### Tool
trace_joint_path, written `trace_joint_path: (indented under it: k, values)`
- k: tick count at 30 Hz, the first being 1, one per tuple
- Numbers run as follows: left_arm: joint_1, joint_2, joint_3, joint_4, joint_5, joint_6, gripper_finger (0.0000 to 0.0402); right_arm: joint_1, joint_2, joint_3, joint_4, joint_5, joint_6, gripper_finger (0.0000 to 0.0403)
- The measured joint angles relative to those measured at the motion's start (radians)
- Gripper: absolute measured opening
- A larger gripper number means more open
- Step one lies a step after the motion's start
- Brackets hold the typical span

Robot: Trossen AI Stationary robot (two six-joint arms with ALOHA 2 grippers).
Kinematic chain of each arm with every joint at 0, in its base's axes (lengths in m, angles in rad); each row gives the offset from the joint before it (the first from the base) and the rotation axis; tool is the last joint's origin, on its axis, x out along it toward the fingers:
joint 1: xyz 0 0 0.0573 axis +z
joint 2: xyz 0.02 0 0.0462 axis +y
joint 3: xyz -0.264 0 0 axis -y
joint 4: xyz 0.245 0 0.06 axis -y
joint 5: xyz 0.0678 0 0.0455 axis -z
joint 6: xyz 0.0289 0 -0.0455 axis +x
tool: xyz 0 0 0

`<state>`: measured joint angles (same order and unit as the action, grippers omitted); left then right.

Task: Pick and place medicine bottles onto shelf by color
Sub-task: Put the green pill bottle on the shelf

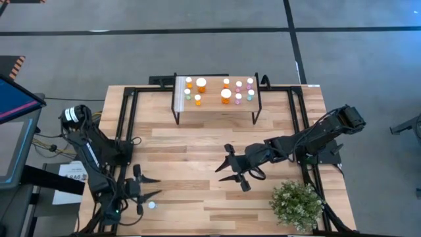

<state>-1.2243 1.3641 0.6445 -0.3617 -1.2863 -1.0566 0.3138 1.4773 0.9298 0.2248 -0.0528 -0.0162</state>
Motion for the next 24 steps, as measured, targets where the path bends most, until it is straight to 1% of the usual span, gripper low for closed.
trace_joint_path:
  k: [2,5,9,13,15,18,22,24]
  values:
    - [0.000,-0.015,-0.005,-0.046,0.020,-0.069,0.0165,0.000,0.000,0.000,0.004,0.000,-0.007,0.0192]
    - [0.000,-0.023,-0.034,-0.027,0.076,-0.124,0.0164,0.000,0.000,0.000,-0.007,0.000,-0.011,0.0192]
    - [0.003,-0.024,-0.046,-0.032,0.072,-0.192,0.0164,0.000,0.000,0.000,-0.010,0.000,-0.013,0.0190]
    - [0.060,-0.057,-0.046,-0.083,0.080,-0.214,0.0164,-0.001,0.000,0.000,-0.003,0.000,-0.041,0.0191]
    - [0.100,-0.090,-0.046,-0.106,0.101,-0.211,0.0164,-0.009,0.000,0.000,0.000,0.000,-0.057,0.0192]
    - [0.173,-0.146,-0.046,-0.119,0.152,-0.129,0.0164,-0.024,0.000,0.000,0.002,0.000,-0.063,0.0193]
    - [0.247,-0.220,-0.047,-0.084,0.198,0.071,0.0164,-0.044,0.000,0.000,0.001,0.001,-0.064,0.0192]
    - [0.271,-0.251,-0.047,-0.068,0.213,0.142,0.0164,-0.048,0.000,0.000,0.001,0.000,-0.065,0.0190]
